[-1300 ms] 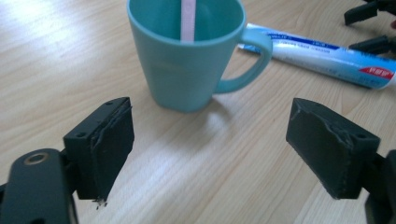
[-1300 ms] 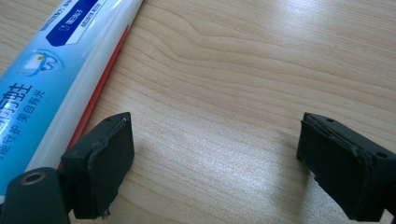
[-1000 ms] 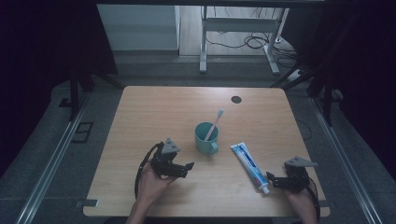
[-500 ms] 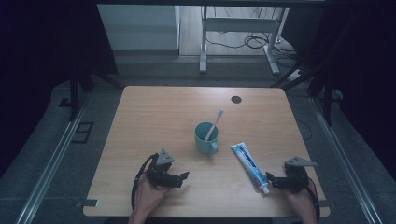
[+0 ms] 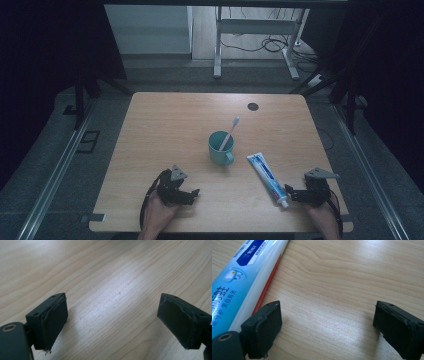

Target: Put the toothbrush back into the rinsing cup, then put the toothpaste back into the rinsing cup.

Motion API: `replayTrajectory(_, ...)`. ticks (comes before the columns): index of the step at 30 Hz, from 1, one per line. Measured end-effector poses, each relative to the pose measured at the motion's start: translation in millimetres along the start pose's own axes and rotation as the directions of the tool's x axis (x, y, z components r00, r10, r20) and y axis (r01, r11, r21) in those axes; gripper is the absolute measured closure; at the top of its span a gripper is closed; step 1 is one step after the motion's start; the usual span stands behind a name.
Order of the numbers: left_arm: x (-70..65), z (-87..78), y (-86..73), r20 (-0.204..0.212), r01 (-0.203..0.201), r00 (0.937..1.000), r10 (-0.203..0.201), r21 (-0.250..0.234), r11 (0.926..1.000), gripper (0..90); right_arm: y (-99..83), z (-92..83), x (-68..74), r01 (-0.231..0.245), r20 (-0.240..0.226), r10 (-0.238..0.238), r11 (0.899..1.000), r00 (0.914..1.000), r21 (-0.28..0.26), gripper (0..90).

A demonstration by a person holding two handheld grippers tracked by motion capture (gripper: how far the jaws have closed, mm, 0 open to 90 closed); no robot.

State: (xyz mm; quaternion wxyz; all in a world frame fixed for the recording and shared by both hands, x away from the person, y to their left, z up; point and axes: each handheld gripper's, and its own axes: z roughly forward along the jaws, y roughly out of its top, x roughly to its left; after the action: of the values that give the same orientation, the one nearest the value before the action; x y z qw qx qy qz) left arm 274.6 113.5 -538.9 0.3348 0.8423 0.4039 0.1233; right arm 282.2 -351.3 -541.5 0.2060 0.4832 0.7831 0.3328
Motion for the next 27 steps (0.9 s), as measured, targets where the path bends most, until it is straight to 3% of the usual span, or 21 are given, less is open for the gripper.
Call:
replayTrajectory(3,-1.8,3.0,-2.0,-0.030,-0.019,0.9994,0.019,-0.001,0.9998,7.6,0.0,0.0,0.2,0.000,-0.002,0.000,1.000,1.0000,0.000,7.9)
replayTrajectory(6,-2.9,4.6,-3.0,-0.035,-0.015,0.9993,0.014,-0.012,0.9998,5.1,0.0,0.0,0.2,0.001,-0.002,-0.001,1.000,1.0000,0.000,7.9)
replayTrajectory(27,-2.7,5.1,-2.5,-0.035,-0.015,0.9993,0.014,-0.010,0.9998,4.3,-0.8,-3.7,-1.8,0.018,-0.023,-0.018,1.000,0.9996,0.006,13.0)
